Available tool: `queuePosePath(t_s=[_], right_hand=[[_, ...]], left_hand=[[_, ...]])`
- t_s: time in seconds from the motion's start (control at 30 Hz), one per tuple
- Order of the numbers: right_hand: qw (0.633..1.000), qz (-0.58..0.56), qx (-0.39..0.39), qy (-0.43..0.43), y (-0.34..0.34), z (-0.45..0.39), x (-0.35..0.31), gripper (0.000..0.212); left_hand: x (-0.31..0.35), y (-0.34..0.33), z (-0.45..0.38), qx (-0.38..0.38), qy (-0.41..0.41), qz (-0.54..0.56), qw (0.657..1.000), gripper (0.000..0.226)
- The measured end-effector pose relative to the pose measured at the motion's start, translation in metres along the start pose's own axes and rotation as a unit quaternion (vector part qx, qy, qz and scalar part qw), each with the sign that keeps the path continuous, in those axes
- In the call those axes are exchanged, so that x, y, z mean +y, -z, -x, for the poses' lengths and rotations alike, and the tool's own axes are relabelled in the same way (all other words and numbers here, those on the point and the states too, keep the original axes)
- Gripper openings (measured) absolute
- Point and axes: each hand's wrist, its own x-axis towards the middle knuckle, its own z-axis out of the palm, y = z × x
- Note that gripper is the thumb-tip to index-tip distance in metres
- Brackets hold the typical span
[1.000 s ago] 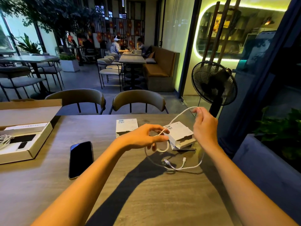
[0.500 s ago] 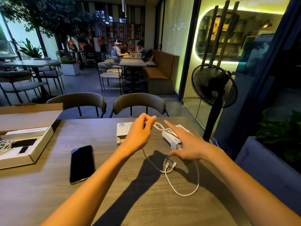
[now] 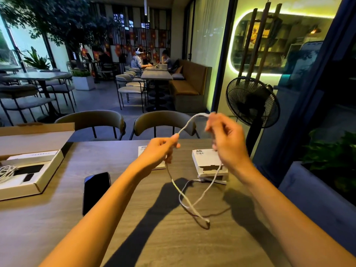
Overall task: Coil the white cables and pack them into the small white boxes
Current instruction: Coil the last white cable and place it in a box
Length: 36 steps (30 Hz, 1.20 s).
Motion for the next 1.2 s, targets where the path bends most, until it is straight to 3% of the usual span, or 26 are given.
queuePosePath(t_s=[0.1, 0.13, 0.2, 0.23, 0.27, 0.3, 0.37, 0.4, 0.43, 0.5, 0.53, 0.57, 0.67, 0.8, 0.97, 1.07, 1.13, 1.2], right_hand=[[0.98, 0.008, 0.189, -0.067, 0.022, -0.023, 0.005, 0.039], [0.972, 0.06, 0.2, -0.107, 0.028, -0.028, 0.015, 0.041], [0.946, 0.234, 0.094, -0.204, 0.031, -0.032, 0.038, 0.037], [0.915, 0.321, 0.022, -0.242, 0.028, -0.029, 0.048, 0.035], [0.877, 0.396, -0.038, -0.27, 0.023, -0.024, 0.055, 0.049], [0.844, 0.455, -0.086, -0.272, 0.016, -0.018, 0.056, 0.076], [0.823, 0.524, -0.136, -0.174, 0.001, -0.005, 0.048, 0.11], [0.818, 0.54, -0.166, -0.111, -0.007, 0.0, 0.041, 0.111], [0.825, 0.52, -0.208, -0.07, -0.011, 0.002, 0.037, 0.1], [0.879, 0.383, -0.279, -0.047, -0.015, 0.003, 0.035, 0.051], [0.909, 0.318, -0.267, -0.047, -0.013, 0.002, 0.036, 0.029], [0.936, 0.27, -0.222, -0.049, -0.01, -0.002, 0.039, 0.024], [0.967, 0.232, -0.051, -0.092, 0.007, -0.017, 0.051, 0.03], [0.944, 0.283, 0.033, -0.164, 0.025, -0.018, 0.078, 0.035], [0.928, 0.278, 0.077, -0.236, 0.019, -0.007, 0.097, 0.043], [0.921, 0.304, 0.085, -0.23, 0.028, -0.008, 0.096, 0.046], [0.917, 0.327, 0.066, -0.217, 0.035, -0.008, 0.094, 0.045], [0.901, 0.379, -0.012, -0.214, 0.036, -0.005, 0.093, 0.04]], left_hand=[[-0.015, 0.001, 0.003, -0.057, 0.03, -0.047, 0.997, 0.072], [-0.019, 0.001, 0.004, -0.061, 0.034, -0.031, 0.997, 0.072], [-0.02, -0.001, 0.007, -0.061, 0.045, 0.042, 0.996, 0.056], [-0.017, -0.002, 0.007, -0.063, 0.048, 0.069, 0.994, 0.048], [-0.014, -0.003, 0.007, -0.065, 0.047, 0.08, 0.994, 0.045], [-0.01, -0.005, 0.006, -0.07, 0.041, 0.074, 0.994, 0.045], [-0.004, -0.009, 0.005, -0.093, 0.025, 0.038, 0.995, 0.046], [-0.001, -0.011, 0.006, -0.112, 0.019, 0.028, 0.993, 0.045], [0.002, -0.012, 0.008, -0.133, 0.011, 0.026, 0.991, 0.045], [0.007, -0.012, 0.011, -0.157, -0.007, 0.039, 0.987, 0.046], [0.007, -0.01, 0.012, -0.157, -0.013, 0.048, 0.986, 0.047], [0.007, -0.007, 0.012, -0.15, -0.017, 0.056, 0.987, 0.047], [-0.003, 0.004, 0.014, -0.112, -0.034, 0.072, 0.99, 0.045], [-0.023, 0.004, 0.017, -0.109, -0.036, 0.052, 0.992, 0.041], [-0.026, -0.014, 0.017, -0.147, -0.072, -0.034, 0.986, 0.03], [-0.021, -0.016, 0.018, -0.148, -0.106, -0.067, 0.981, 0.026], [-0.016, -0.015, 0.021, -0.154, -0.092, -0.016, 0.984, 0.027], [-0.011, -0.016, 0.022, -0.138, -0.071, 0.075, 0.985, 0.032]])
